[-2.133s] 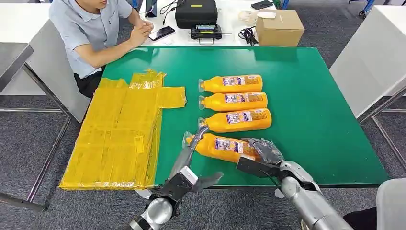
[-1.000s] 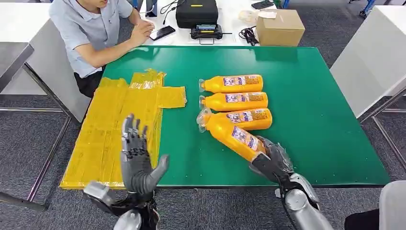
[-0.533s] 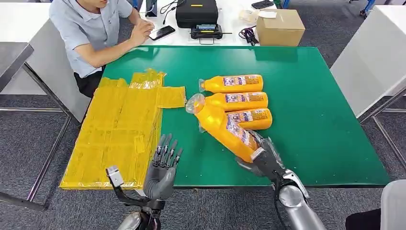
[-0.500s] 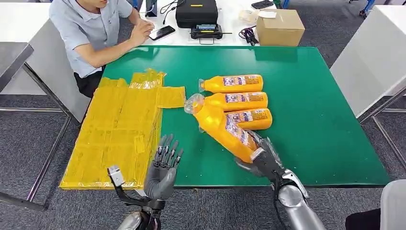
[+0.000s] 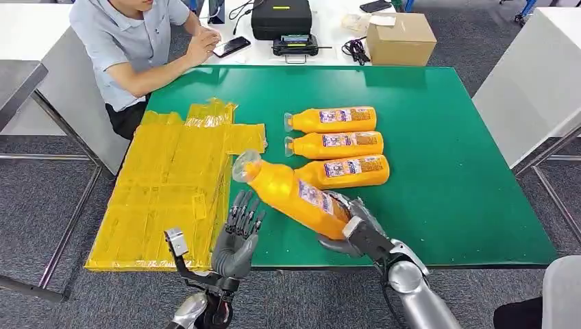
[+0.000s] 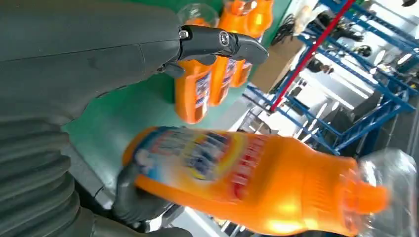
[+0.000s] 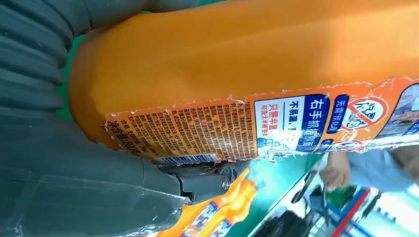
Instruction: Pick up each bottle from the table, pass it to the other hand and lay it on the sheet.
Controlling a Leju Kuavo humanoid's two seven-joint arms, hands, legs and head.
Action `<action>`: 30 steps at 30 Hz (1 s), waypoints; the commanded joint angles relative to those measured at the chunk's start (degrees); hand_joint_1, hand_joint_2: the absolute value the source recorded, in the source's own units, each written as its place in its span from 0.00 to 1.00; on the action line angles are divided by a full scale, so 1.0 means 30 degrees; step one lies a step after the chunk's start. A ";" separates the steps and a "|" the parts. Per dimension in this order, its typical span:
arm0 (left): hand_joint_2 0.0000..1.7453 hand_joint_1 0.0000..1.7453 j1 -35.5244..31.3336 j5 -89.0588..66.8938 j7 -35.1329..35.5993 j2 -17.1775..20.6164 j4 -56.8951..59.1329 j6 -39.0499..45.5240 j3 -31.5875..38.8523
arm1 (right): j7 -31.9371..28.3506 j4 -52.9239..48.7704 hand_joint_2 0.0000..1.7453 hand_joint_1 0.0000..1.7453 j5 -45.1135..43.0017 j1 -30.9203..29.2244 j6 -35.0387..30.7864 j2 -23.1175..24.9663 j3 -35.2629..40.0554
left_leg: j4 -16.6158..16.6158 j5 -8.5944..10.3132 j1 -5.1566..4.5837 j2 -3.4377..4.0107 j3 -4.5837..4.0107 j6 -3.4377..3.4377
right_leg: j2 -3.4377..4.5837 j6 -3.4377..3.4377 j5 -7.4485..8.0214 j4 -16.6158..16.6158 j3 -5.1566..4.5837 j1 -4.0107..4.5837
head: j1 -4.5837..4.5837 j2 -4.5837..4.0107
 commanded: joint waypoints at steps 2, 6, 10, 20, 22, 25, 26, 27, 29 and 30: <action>1.00 0.00 -0.1717 -0.0820 -0.0326 -0.0318 0.2248 0.0667 0.0597 | -0.0491 0.2307 1.00 1.00 0.0074 -0.1607 0.0855 -0.0342 0.2802 | -0.0008 -0.0011 0.0027 0.0028 0.0053 -0.0036 | 0.0018 -0.0045 0.0000 -0.0018 0.0051 0.0030 | 0.0014 0.0000; 1.00 0.00 -0.1976 -0.0928 -0.0810 -0.0481 0.3051 -0.0055 0.0612 | -0.0517 0.2954 1.00 1.00 -0.0504 -0.2057 0.1587 -0.0313 0.3186 | -0.0002 -0.0027 0.0028 0.0061 0.0076 -0.0044 | 0.0047 -0.0055 -0.0004 -0.0015 0.0066 0.0031 | 0.0000 0.0000; 1.00 0.00 -0.1899 -0.1075 -0.1240 -0.0411 0.2696 -0.1133 0.0317 | -0.0636 0.3915 1.00 1.00 -0.0820 -0.2463 0.2489 -0.0403 0.3655 | -0.0005 -0.0031 0.0026 0.0061 0.0087 -0.0042 | 0.0047 -0.0055 -0.0013 -0.0014 0.0076 0.0029 | 0.0007 0.0000; 1.00 0.00 -0.2039 -0.1540 -0.1397 -0.0570 0.2907 -0.1211 0.0103 | -0.0809 0.4046 1.00 0.96 -0.1288 -0.2378 0.2649 -0.0292 0.3626 | -0.0002 -0.0012 0.0018 0.0022 0.0047 -0.0033 | 0.0012 -0.0039 -0.0007 -0.0009 0.0044 0.0021 | 0.0007 0.0000; 1.00 0.00 -0.2053 -0.1516 -0.1441 -0.0593 0.2990 -0.1474 0.0009 | -0.0688 0.4148 1.00 0.98 -0.1519 -0.2413 0.2722 -0.0201 0.3474 | -0.0001 -0.0013 0.0020 0.0019 0.0048 -0.0036 | 0.0008 -0.0043 -0.0008 -0.0008 0.0046 0.0023 | 0.0007 0.0000; 1.00 0.00 -0.2060 -0.1501 -0.1455 -0.0633 0.2956 -0.1561 -0.0073 | -0.0645 0.4394 1.00 0.99 -0.1501 -0.2443 0.2559 -0.0121 0.3413 | -0.0005 -0.0020 0.0022 0.0033 0.0068 -0.0041 | 0.0020 -0.0052 -0.0011 -0.0014 0.0064 0.0025 | 0.0000 0.0000; 1.00 0.00 -0.2060 -0.1501 -0.1455 -0.0633 0.2956 -0.1561 -0.0073 | -0.0645 0.4394 1.00 1.00 -0.1501 -0.2443 0.2559 -0.0121 0.3413 | -0.0003 -0.0018 0.0025 0.0029 0.0058 -0.0037 | 0.0018 -0.0044 -0.0008 -0.0015 0.0057 0.0027 | 0.0008 0.0000; 1.00 0.00 -0.2056 -0.1531 -0.1471 -0.0648 0.2868 -0.1426 -0.0093 | -0.0632 0.4575 1.00 0.99 -0.1555 -0.2437 0.2604 -0.0049 0.3401 | -0.0006 -0.0012 0.0013 0.0029 0.0045 -0.0032 | 0.0020 -0.0037 -0.0005 -0.0010 0.0039 0.0015 | 0.0007 0.0000; 1.00 0.00 -0.2095 -0.1698 -0.1508 -0.0615 0.2839 -0.1358 -0.0214 | -0.0634 0.4562 1.00 1.00 -0.1556 -0.2331 0.2521 -0.0013 0.3387 | 0.0002 -0.0021 0.0023 0.0030 0.0057 -0.0041 | 0.0019 -0.0048 -0.0013 -0.0007 0.0054 0.0026 | 0.0007 0.0000; 1.00 0.00 -0.2105 -0.1776 -0.1512 -0.0627 0.2887 -0.1157 -0.0227 | -0.0650 0.4492 1.00 0.98 -0.1627 -0.2216 0.2495 0.0014 0.3330 | -0.0007 -0.0010 0.0015 0.0018 0.0044 -0.0031 | 0.0010 -0.0036 -0.0007 -0.0008 0.0040 0.0017 | 0.0007 0.0000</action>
